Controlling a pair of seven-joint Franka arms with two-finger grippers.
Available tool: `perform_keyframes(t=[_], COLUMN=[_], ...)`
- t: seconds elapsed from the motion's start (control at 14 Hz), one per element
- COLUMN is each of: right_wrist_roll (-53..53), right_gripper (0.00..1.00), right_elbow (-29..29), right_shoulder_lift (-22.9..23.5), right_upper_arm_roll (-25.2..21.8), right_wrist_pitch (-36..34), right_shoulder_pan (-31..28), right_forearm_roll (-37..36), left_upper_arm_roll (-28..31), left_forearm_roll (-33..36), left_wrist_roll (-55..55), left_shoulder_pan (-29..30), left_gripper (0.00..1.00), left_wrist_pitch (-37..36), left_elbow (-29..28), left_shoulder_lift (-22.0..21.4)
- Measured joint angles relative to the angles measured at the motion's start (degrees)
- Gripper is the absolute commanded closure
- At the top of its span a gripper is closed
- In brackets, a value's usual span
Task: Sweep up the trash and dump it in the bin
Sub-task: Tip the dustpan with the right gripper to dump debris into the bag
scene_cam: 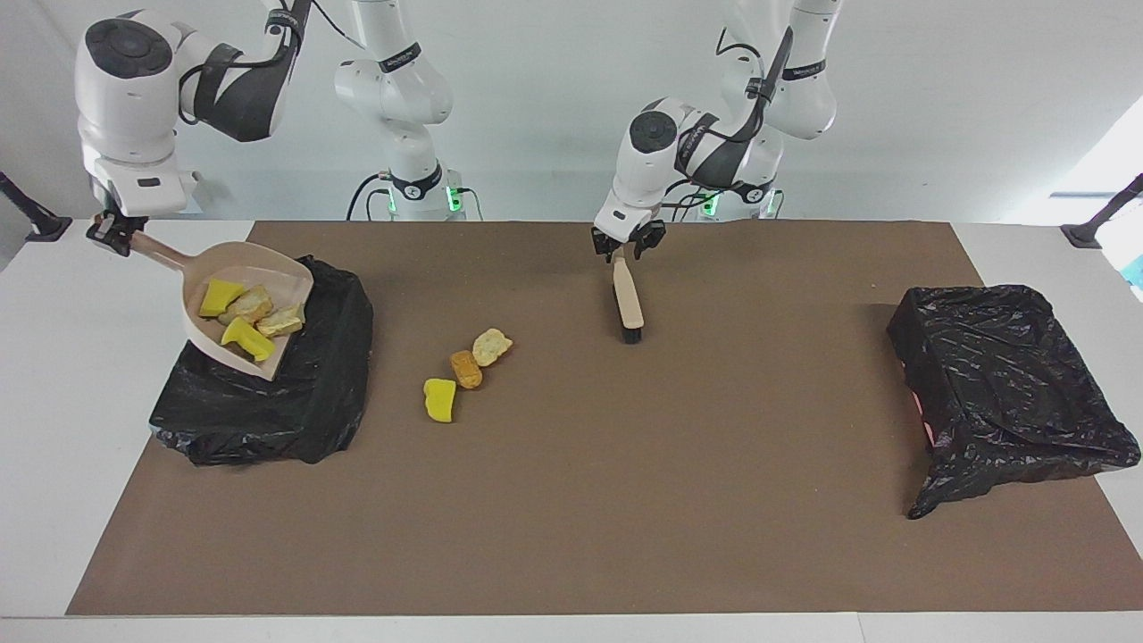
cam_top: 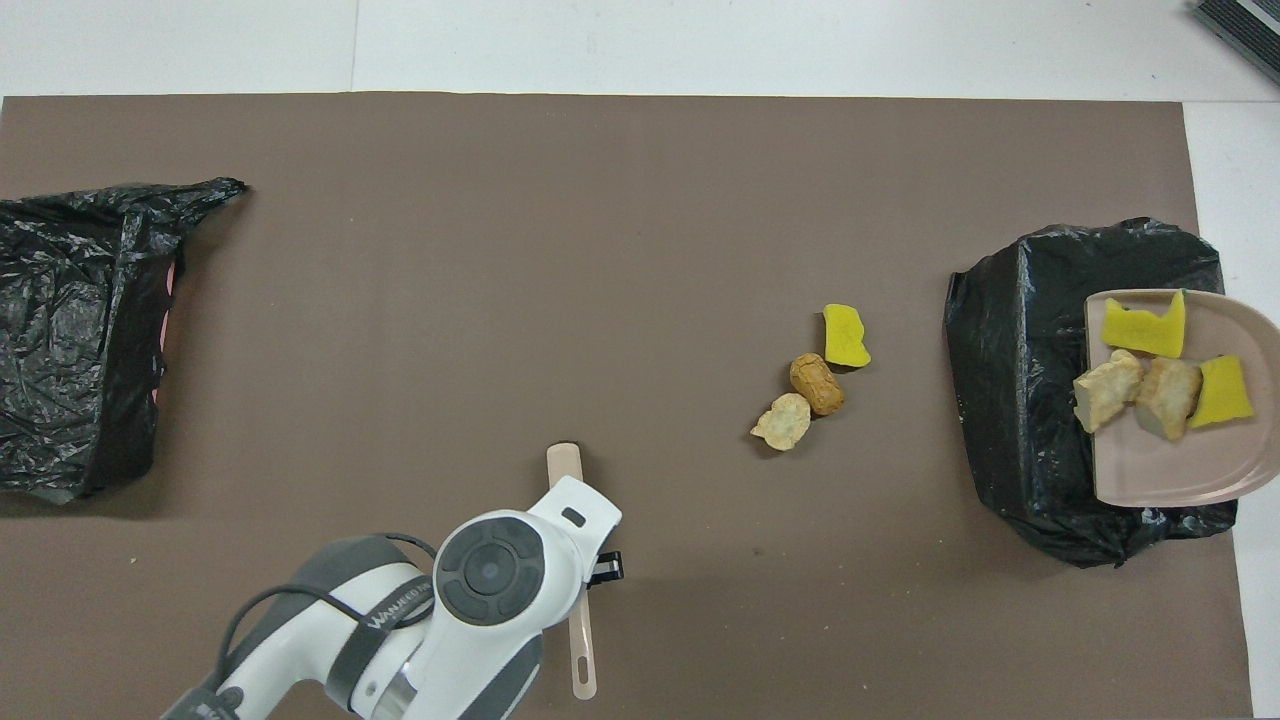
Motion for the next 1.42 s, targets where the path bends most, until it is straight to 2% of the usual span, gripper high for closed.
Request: perform_keyframes(t=[0.28, 0.57, 0.78, 1.07, 1.28, 1.42], right_wrist_roll=[-1.05, -1.45, -2.82, -2.87, -0.97, -0.14], right_gripper=[1.00, 1.00, 1.00, 1.00, 1.00, 1.00], right_elbow=[0.00, 0.21, 1.83, 3.42, 2.86, 1.80], right_shoulder_lift=[0.00, -0.03, -0.54, -0.98, -1.23, -1.34], right_upper_arm_roll=[0.03, 0.14, 0.23, 0.45, 0.79, 1.05], right_wrist_pitch=[0.05, -0.03, -3.50, -8.22, -7.94, -5.96], right_shoulder_pan=[1.02, 2.57, 4.02, 8.25, 9.96, 11.22], right_forearm_roll=[-5.34, -9.59, -11.26, -13.48, -17.54, -20.40], left_upper_arm_roll=[0.50, 0.71, 0.83, 0.86, 0.85, 0.86], left_forearm_roll=[0.02, 0.30, 1.12, 4.81, 7.17, 7.39], left_wrist_roll=[13.02, 25.55, 33.65, 38.14, 40.25, 40.91], left_shoulder_pan=[11.77, 22.44, 29.98, 35.56, 37.61, 38.12], left_gripper=[0.00, 0.00, 0.00, 0.00, 0.00, 0.00], left_wrist_pitch=[-5.91, -15.13, -21.35, -29.50, -34.87, -35.63], left_elbow=[6.50, 16.33, 22.47, 31.85, 39.13, 41.34], left_shoulder_lift=[0.20, 2.08, 2.78, 3.03, 4.25, 5.32])
